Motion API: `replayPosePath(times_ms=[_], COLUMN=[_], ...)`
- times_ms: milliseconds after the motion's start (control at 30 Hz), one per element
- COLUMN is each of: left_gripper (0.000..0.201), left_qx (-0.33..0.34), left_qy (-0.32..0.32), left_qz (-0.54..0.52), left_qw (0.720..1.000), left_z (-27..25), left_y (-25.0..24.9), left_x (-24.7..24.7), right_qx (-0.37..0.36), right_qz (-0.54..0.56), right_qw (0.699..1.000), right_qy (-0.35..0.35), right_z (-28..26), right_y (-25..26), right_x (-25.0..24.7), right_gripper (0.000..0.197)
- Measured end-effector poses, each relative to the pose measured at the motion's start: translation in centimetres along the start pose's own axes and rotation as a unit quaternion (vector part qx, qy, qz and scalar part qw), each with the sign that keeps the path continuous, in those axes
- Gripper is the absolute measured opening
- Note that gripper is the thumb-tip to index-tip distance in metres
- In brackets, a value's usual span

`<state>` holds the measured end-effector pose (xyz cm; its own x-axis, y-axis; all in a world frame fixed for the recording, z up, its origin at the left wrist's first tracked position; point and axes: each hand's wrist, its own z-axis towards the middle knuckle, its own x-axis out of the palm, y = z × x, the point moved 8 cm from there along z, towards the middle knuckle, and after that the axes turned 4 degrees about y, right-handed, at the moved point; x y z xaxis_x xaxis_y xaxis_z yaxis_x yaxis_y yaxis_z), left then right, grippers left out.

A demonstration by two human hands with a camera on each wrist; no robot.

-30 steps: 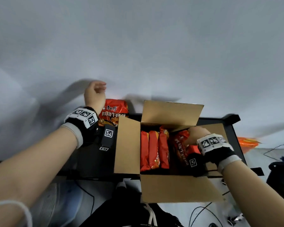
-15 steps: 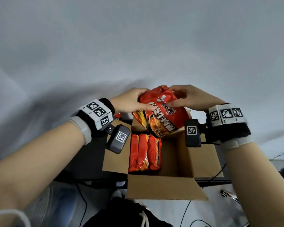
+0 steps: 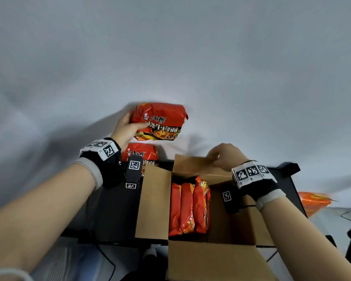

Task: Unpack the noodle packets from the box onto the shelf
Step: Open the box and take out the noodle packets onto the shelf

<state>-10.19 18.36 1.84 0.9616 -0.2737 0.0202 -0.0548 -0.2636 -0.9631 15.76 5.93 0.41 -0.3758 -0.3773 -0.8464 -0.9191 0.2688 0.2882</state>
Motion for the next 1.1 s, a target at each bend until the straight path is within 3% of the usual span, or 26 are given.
replayPosePath(times_ms=[67, 233, 367, 467, 533, 600, 667, 733, 800, 867, 967, 1033, 1100], left_gripper=[0.055, 0.058, 0.062, 0.064, 0.063, 0.061, 0.060, 0.061, 0.064, 0.065, 0.053, 0.044, 0.040], left_qx=[-0.024, -0.079, -0.089, -0.079, -0.065, -0.057, -0.060, -0.063, -0.077, -0.089, -0.135, -0.158, -0.190], left_qy=[0.017, 0.117, 0.160, 0.169, 0.157, 0.151, 0.163, 0.187, 0.203, 0.214, 0.237, 0.177, 0.058], left_qz=[0.038, 0.222, 0.263, 0.286, 0.283, 0.271, 0.256, 0.240, 0.224, 0.219, 0.246, 0.258, 0.275], left_qw=[0.999, 0.965, 0.947, 0.940, 0.944, 0.949, 0.951, 0.950, 0.950, 0.948, 0.930, 0.937, 0.941], left_z=[0.8, 2.3, 3.3, 3.8, 4.0, 3.7, 3.3, 2.9, 2.7, 2.6, 2.4, 3.4, 4.7], left_y=[1.7, 6.6, 9.0, 9.8, 9.8, 9.5, 9.3, 9.0, 9.1, 9.2, 10.3, 12.1, 14.4], left_x=[0.2, 2.9, 4.6, 4.7, 4.7, 4.8, 5.2, 5.8, 6.1, 5.9, 4.2, 0.6, -4.0], right_qx=[-0.009, -0.047, -0.054, -0.046, -0.037, 0.002, 0.045, 0.046, 0.032, 0.034, 0.051, 0.075, 0.105], right_qz=[0.009, 0.065, 0.070, 0.116, 0.144, 0.140, 0.114, 0.085, 0.073, 0.074, 0.089, 0.081, 0.099], right_qw=[1.000, 0.995, 0.989, 0.977, 0.974, 0.984, 0.991, 0.993, 0.993, 0.992, 0.990, 0.988, 0.982], right_qy=[0.014, 0.062, 0.118, 0.171, 0.169, 0.106, 0.059, 0.064, 0.083, 0.093, 0.101, 0.111, 0.122], right_z=[-0.5, -1.8, -2.3, -2.7, -1.7, 0.2, 2.2, 4.0, 5.3, 6.3, 7.5, 8.2, 9.0], right_y=[-0.1, -0.2, -0.1, 0.0, 0.1, 0.0, 0.3, 1.7, 2.9, 3.3, 2.5, 1.6, 0.7], right_x=[0.5, 1.8, 3.4, 3.5, 2.5, 0.9, 0.1, 0.5, 1.3, 2.1, 3.4, 4.4, 5.4], right_gripper=[0.019, 0.016, 0.028, 0.011, 0.041, 0.063, 0.079, 0.085, 0.080, 0.063, 0.042, 0.039, 0.040])
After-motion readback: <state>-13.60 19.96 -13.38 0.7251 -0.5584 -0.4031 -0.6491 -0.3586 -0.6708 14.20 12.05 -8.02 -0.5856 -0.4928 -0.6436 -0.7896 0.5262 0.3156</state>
